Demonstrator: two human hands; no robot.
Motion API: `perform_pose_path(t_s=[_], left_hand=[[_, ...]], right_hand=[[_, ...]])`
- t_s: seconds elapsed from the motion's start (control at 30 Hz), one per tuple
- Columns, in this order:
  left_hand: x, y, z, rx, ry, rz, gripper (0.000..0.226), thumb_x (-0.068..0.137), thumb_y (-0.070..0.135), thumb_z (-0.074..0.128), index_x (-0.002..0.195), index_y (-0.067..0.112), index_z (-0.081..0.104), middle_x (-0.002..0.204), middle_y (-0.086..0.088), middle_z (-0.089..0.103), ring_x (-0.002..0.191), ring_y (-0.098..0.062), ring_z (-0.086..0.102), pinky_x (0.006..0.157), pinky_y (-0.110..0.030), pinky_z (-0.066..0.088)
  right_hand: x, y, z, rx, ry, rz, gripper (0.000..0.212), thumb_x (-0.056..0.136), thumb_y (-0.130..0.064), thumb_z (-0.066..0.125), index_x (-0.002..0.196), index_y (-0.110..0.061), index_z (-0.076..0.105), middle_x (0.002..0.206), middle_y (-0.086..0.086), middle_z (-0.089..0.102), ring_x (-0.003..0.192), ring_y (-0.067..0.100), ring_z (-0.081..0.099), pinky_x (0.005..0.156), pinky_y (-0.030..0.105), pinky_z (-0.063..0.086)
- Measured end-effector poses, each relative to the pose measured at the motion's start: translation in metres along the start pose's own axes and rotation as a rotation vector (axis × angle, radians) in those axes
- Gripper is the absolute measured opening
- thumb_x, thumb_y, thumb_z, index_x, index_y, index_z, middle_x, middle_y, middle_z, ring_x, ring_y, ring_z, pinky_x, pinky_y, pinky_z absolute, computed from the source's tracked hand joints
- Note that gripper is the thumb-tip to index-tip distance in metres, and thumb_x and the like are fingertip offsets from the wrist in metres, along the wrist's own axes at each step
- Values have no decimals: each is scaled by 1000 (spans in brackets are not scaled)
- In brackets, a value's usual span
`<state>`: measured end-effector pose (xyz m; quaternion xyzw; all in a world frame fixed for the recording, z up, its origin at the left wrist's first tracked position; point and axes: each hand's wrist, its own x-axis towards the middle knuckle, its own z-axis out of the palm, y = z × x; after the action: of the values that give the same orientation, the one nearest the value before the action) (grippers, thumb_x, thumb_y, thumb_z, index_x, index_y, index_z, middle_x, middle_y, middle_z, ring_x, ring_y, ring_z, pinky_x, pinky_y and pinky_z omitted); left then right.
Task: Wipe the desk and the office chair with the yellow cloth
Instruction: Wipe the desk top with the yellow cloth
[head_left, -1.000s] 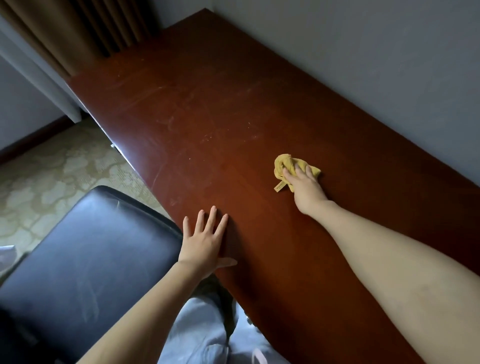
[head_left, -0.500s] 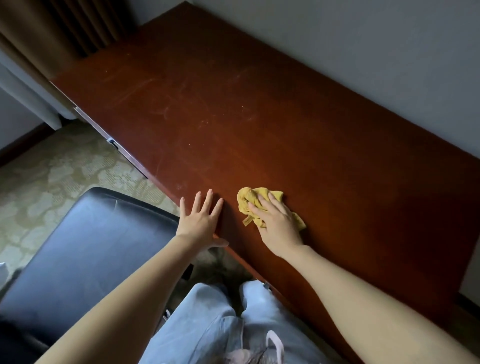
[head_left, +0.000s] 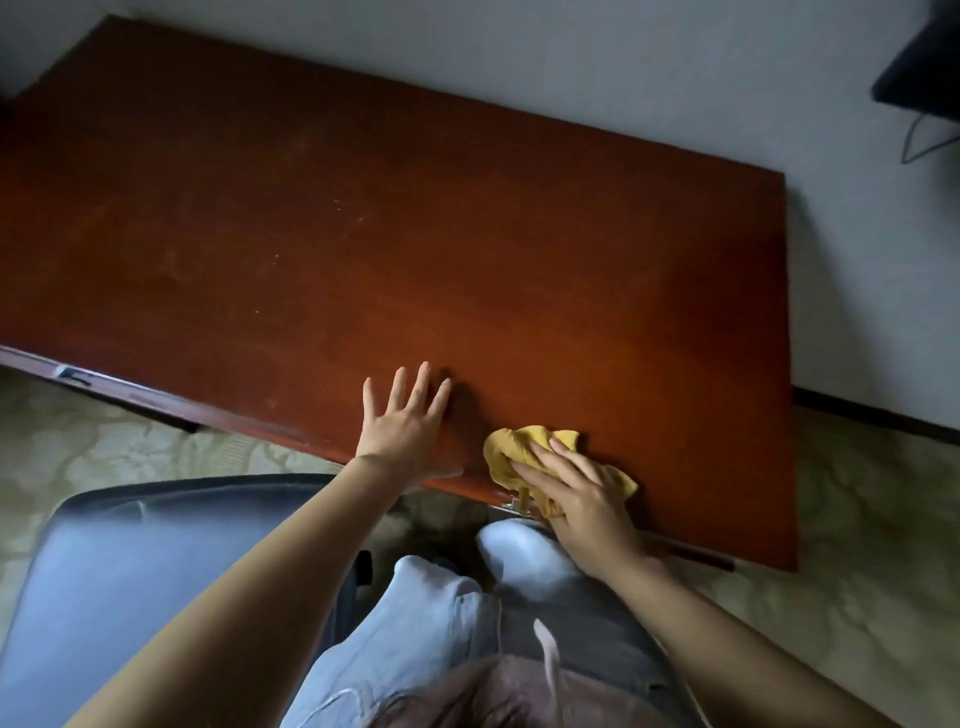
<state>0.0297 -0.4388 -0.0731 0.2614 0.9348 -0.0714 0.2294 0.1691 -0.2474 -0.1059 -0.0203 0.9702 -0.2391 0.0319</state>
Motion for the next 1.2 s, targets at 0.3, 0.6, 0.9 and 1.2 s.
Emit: perform_pose_path(t_s=[0.3,0.6,0.9,1.2], left_hand=[[-3,16,-3,43,-43,151,99,83,69,47,152,24,-8,160,-3,-12,147,-32,-9,112,-60,-3],[-13,-1,5,14,-63,187,96,87,66,46,151,26,-12,159,-4,-16,147,-29,-11,113,-59,-3],[-23,-58,12,-132,-22,2,93,87,64,47,152,23,-7,159,-1,-17,147,-22,-15,114,-56,-5],[-30,-111,21,-220,102,-416,117,75,74,53,151,9,-7,158,-12,-18,146,-26,-15,113,-58,-1]], right_hand=[[-87,38,-13,-74,216,482,74,74,17,59,135,-23,52,141,4,48,133,30,38,102,48,39],[-63,48,-26,34,497,1046,55,88,8,49,139,-14,47,150,7,36,140,31,26,108,42,32],[52,-15,6,-81,256,771,61,88,-1,51,141,-32,43,153,-5,30,143,23,19,111,42,28],[175,-43,18,-156,75,302,58,91,-1,48,141,-31,43,154,-7,28,143,23,19,112,40,23]])
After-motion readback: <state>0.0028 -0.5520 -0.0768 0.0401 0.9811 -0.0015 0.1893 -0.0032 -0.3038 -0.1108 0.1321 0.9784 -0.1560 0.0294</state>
